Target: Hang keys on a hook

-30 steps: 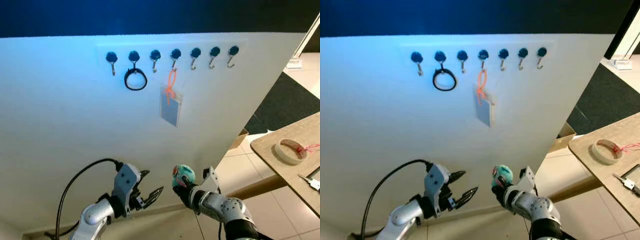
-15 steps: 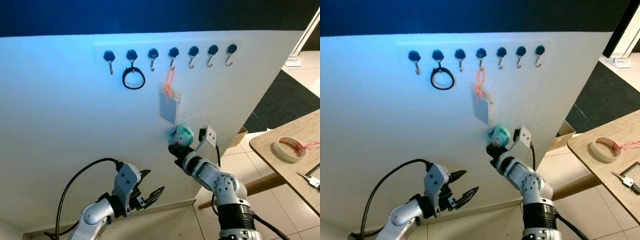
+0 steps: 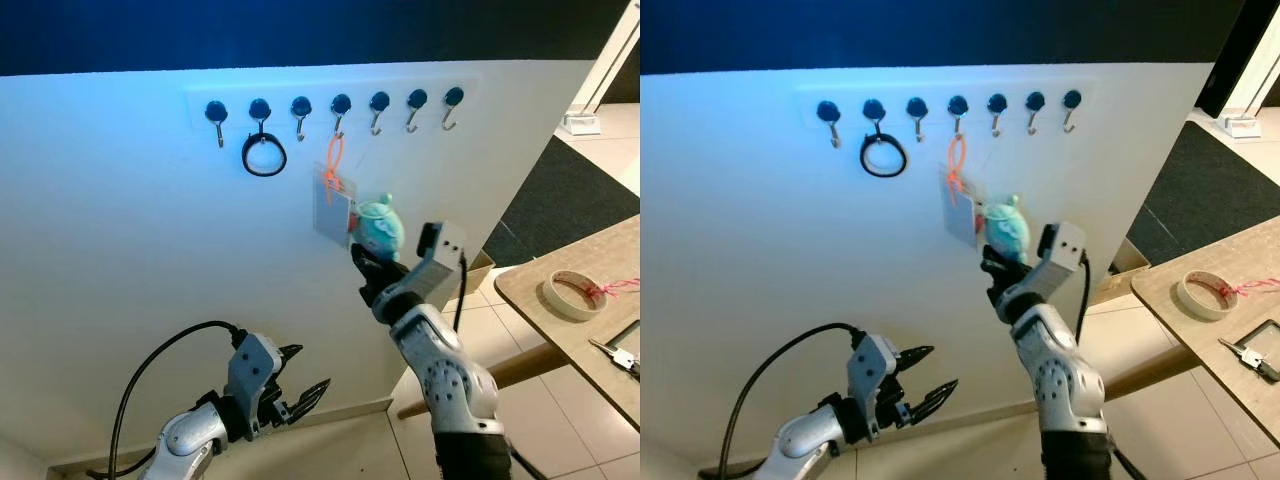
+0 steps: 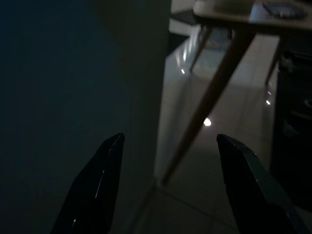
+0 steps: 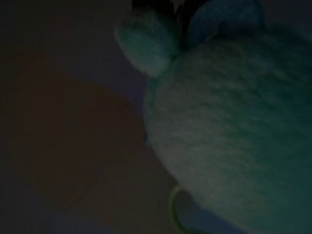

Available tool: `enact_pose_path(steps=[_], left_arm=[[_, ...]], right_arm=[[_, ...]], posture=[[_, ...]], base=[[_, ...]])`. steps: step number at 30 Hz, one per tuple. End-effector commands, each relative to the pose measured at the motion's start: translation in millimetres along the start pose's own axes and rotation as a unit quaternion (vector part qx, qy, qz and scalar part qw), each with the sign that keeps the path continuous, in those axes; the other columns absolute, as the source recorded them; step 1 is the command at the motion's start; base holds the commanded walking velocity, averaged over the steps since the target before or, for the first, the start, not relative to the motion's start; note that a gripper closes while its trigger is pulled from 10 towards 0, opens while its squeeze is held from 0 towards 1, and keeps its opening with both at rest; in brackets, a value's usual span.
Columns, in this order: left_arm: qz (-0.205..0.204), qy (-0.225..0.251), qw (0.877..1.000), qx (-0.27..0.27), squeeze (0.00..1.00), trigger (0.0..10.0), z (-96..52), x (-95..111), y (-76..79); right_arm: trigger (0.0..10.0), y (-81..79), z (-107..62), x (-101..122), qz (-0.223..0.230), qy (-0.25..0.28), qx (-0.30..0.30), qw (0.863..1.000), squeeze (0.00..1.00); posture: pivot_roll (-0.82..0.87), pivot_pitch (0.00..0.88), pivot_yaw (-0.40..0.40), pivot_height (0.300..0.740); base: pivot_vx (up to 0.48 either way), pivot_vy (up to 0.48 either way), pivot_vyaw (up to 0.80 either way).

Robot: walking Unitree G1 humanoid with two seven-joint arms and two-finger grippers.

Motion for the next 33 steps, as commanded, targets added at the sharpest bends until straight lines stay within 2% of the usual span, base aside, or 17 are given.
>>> enact_pose_path(steps=[1,7,8,13,14,19,23,33], left_arm=[[0.007,0.017,1.0,0.002,0.0,10.0,-0.1,7.4,0.0],[0.018,0.031,0.999,0.001,0.0,10.0,3.4,16.5,-1.0],[0.021,0.036,0.999,0.0,0.0,10.0,4.7,19.9,-1.3],[0.024,0.04,0.999,-0.001,0.0,10.0,5.4,23.3,-1.5],[0.026,0.041,0.999,-0.002,0.0,10.0,5.4,24.0,-1.2],[0.027,0.042,0.999,-0.006,0.0,10.0,5.5,24.8,-0.3],[0.025,0.039,0.999,-0.018,0.0,10.0,6.2,26.0,3.2],[0.024,0.035,0.999,-0.028,0.0,10.0,7.0,25.7,6.0]], right_arm=[[10.0,-8.1,-5.7,7.0,-0.009,0.032,0.008,0.999,0.0],[10.0,-15.0,-7.9,18.6,-0.029,0.058,0.021,0.998,0.0],[10.0,-18.2,-8.2,26.4,-0.035,0.077,0.024,0.996,0.0],[10.0,-23.8,-8.8,36.0,-0.041,0.097,0.031,0.994,0.0],[10.0,-29.5,-8.5,44.3,-0.043,0.112,0.038,0.992,0.0],[10.0,-35.1,-7.7,56.6,-0.04,0.132,0.041,0.99,0.0],[10.0,-42.6,-3.5,75.2,-0.029,0.152,0.047,0.987,0.0],[10.0,-48.6,6.8,96.8,-0.023,0.158,0.046,0.986,0.0]], posture=[[0.05,0.09,-0.037,0.74],[0.04,0.094,-0.03,0.74],[0.04,0.096,-0.03,0.74],[0.04,0.096,-0.03,0.74],[0.04,0.095,-0.031,0.74],[0.04,0.094,-0.031,0.74],[0.04,0.096,-0.032,0.74],[0.04,0.094,-0.032,0.74]], base=[[0.0,0.0,0.0],[0.0,0.0,0.0],[0.0,0.0,0.0],[0.0,0.0,0.0],[0.0,0.0,0.0],[0.0,0.0,0.0],[0.0,0.0,0.0],[0.0,0.0,0.0]])
Point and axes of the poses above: a point about 5 cm out from each wrist's last joint towards the gripper, its own z axis pointing out of the wrist towards the gripper, its own x axis along the axis of the wrist's last joint, y = z × x, the point moved 5 cm from there along z, pointing out of the wrist towards the gripper, and after that the axes turned 4 degrees about -z, right-handed, at the moved point
